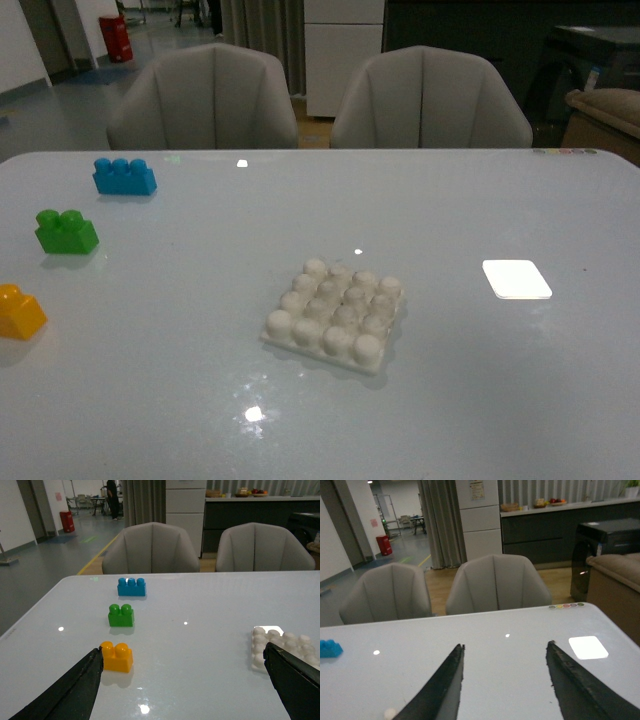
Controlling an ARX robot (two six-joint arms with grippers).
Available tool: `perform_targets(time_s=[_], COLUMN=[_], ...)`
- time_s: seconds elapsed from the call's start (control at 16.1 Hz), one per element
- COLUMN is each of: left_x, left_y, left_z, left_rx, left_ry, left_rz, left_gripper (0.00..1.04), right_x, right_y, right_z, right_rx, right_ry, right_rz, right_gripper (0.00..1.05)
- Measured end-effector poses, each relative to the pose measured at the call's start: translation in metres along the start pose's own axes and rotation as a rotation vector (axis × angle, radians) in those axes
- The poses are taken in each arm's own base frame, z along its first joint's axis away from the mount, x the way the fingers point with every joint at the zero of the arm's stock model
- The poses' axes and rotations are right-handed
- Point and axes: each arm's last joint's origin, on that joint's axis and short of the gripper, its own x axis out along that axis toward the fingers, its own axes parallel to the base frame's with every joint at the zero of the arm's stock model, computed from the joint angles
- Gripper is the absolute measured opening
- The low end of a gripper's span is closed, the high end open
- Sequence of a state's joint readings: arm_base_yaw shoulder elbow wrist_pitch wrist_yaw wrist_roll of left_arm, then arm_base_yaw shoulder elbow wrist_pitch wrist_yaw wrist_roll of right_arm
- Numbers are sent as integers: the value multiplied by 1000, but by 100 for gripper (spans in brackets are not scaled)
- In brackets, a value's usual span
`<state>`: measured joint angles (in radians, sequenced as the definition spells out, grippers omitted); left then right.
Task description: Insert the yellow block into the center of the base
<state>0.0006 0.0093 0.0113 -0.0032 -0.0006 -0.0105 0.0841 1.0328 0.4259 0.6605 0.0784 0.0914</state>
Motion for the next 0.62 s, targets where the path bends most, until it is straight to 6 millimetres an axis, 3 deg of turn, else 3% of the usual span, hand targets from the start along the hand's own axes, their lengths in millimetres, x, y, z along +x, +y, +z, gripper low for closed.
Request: perform_targets(time_s=[0.12,0.25,0.62], left_x=[0,0,0], left_y=[0,0,0], left_z=[0,0,0], left_rx=[0,0,0], left_ry=[0,0,0], left_rz=[0,1,0], left_gripper=[98,98,98], right_x=[-27,-40,-64], right_y=[-8,-20,-22], right_z=[-34,-41,-55], right_rx=[-66,-83,-89], right_ry=[66,65,69], right_rz=[-15,-14,-18], right_gripper=[25,1,2])
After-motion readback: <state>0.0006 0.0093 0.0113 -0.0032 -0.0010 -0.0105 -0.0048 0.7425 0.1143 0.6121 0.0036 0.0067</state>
